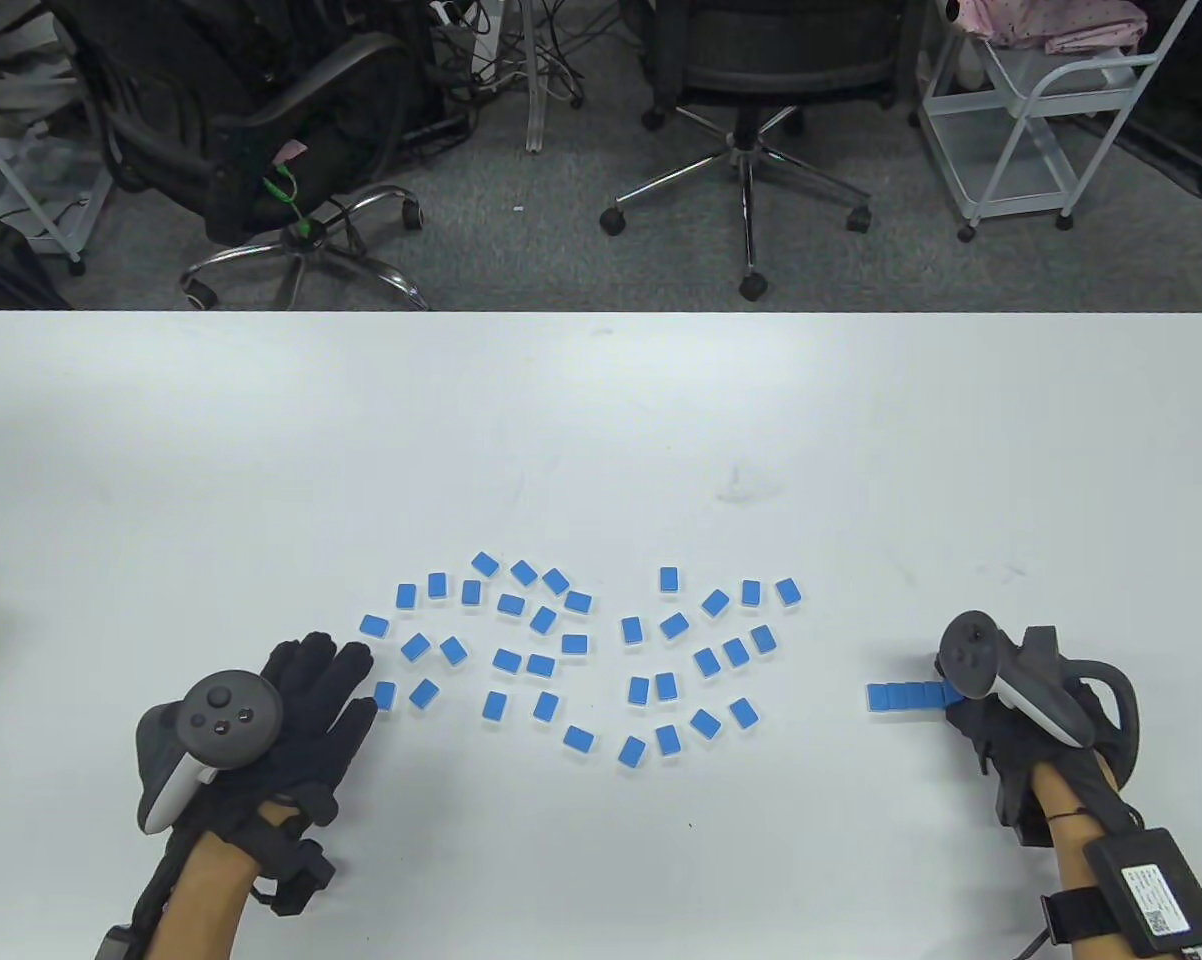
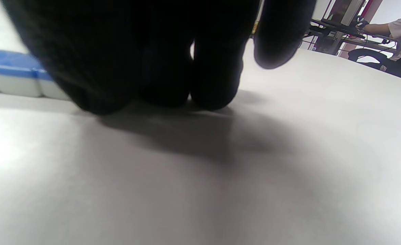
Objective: Build mahjong tile wall
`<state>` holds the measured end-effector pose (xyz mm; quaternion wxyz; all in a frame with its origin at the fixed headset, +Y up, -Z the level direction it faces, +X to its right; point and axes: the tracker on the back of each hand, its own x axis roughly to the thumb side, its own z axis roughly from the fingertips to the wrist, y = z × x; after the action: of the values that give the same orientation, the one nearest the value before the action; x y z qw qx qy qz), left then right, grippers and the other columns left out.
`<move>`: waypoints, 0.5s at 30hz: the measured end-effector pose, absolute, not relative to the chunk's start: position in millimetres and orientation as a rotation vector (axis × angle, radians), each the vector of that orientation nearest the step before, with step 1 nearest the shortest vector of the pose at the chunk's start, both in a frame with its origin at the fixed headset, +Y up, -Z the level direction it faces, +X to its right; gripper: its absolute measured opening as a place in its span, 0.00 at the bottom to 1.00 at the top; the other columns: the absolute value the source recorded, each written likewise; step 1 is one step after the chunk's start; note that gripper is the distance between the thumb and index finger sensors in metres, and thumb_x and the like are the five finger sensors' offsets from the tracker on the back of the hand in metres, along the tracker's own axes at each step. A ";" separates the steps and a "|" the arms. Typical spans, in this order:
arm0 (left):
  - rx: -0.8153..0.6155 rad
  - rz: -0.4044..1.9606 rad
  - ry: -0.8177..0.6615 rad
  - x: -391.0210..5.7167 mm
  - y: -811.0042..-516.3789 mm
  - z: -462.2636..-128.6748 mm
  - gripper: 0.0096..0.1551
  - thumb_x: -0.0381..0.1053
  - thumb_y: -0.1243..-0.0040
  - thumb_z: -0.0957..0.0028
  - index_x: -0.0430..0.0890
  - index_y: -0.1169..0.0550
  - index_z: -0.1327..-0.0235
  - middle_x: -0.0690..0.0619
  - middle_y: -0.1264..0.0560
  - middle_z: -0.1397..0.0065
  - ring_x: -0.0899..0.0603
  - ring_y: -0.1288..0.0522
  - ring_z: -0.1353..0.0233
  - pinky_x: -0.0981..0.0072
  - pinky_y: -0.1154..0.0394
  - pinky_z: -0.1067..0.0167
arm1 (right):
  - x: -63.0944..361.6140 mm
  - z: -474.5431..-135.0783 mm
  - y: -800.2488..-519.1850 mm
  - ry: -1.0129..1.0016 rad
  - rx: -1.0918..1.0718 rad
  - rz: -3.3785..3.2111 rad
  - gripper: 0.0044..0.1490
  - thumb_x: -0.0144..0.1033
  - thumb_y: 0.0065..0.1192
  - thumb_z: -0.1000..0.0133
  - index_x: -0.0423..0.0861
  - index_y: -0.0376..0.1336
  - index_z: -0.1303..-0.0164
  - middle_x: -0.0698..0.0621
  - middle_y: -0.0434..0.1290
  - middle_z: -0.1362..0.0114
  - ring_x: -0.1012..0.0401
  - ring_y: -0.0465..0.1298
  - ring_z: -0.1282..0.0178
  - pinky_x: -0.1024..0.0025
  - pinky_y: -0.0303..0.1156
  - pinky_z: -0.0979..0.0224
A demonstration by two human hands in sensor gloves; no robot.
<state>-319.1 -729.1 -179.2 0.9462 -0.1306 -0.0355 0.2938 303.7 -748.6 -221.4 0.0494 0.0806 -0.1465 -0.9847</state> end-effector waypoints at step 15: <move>-0.255 0.602 -0.072 -322.1 -727.8 -177.0 0.41 0.70 0.59 0.46 0.59 0.41 0.18 0.51 0.54 0.12 0.38 0.61 0.14 0.30 0.62 0.25 | 302.5 -217.2 -744.3 -0.438 0.243 -2.994 0.42 0.48 0.76 0.62 0.59 0.62 0.35 0.56 0.78 0.36 0.53 0.78 0.33 0.42 0.65 0.21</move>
<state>-322.1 -727.8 -177.0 0.9463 -0.1254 -0.0353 0.2958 302.5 -744.3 -217.2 0.0528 0.0799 -0.1440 -0.9849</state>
